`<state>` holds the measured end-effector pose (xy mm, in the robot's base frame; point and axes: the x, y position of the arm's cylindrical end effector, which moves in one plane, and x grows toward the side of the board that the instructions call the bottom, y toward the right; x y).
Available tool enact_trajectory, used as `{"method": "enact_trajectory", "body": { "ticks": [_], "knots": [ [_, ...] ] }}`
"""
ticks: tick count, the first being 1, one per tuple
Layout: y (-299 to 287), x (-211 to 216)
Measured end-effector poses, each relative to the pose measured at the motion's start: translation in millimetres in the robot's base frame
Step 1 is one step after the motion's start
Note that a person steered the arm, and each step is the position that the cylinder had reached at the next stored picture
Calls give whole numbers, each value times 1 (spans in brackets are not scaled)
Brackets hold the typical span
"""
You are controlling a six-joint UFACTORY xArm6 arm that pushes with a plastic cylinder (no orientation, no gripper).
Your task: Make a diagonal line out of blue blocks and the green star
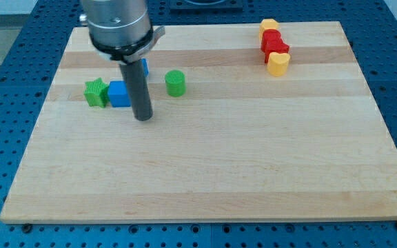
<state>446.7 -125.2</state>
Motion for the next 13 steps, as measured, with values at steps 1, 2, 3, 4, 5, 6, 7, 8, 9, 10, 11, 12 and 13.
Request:
{"method": "enact_trajectory", "body": {
  "ticks": [1, 2, 3, 4, 5, 6, 7, 8, 9, 10, 11, 12, 13],
  "knots": [
    [-20, -10],
    [-16, -30],
    [-16, -51],
    [-16, -68],
    [-16, -69],
    [-14, -46],
    [-23, -22],
    [-52, -19],
    [-70, -29],
    [-70, -29],
    [-55, -16],
    [1, 13],
    [56, 15]
  ]
}}
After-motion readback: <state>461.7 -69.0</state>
